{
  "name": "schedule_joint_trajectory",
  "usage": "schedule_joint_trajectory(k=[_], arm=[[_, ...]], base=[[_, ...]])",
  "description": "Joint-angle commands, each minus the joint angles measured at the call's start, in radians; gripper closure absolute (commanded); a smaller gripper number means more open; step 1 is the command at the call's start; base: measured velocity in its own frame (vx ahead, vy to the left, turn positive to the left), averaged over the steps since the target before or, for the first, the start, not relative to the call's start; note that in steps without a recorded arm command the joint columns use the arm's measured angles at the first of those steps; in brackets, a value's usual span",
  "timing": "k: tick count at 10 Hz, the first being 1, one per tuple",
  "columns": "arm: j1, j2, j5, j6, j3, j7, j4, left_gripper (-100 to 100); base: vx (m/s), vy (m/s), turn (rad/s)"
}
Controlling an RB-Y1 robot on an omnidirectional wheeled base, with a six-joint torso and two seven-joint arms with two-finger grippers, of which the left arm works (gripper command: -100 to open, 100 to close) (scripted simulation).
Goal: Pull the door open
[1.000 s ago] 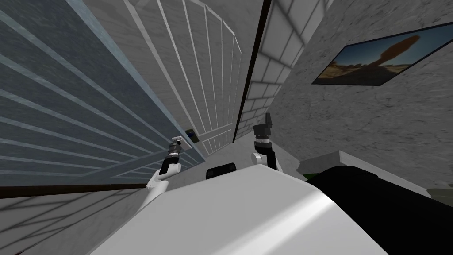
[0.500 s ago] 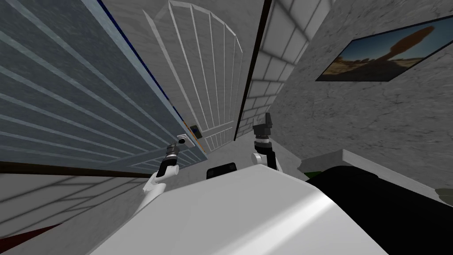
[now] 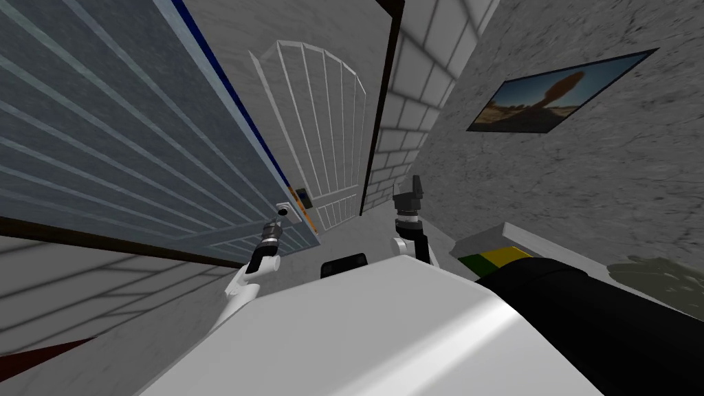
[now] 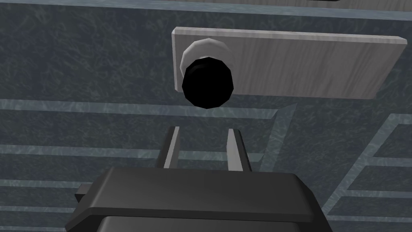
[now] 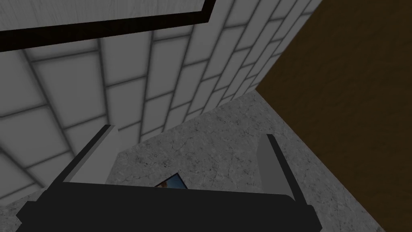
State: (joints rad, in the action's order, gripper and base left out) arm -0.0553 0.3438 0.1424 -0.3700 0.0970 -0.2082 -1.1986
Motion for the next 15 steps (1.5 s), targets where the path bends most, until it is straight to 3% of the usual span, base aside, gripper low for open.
schedule_joint_trajectory(k=[1, 3, 9, 10, 15], arm=[[-0.007, 0.001, -0.001, 0.006, -0.016, -0.008, -0.024, -100], [0.002, 0.001, -0.001, 0.000, -0.003, -0.003, -0.001, -100], [0.022, -0.007, -0.003, -0.007, 0.007, 0.007, 0.020, -100], [0.022, -0.007, -0.003, -0.007, 0.007, 0.007, 0.020, 100], [0.022, -0.007, -0.003, -0.007, 0.007, 0.007, 0.020, 100]], base=[[-0.189, -0.060, -0.048], [-0.004, -0.007, 0.002], [0.170, 0.041, -0.027], [-0.007, 0.005, 0.018], [-0.020, 0.000, -0.003]])
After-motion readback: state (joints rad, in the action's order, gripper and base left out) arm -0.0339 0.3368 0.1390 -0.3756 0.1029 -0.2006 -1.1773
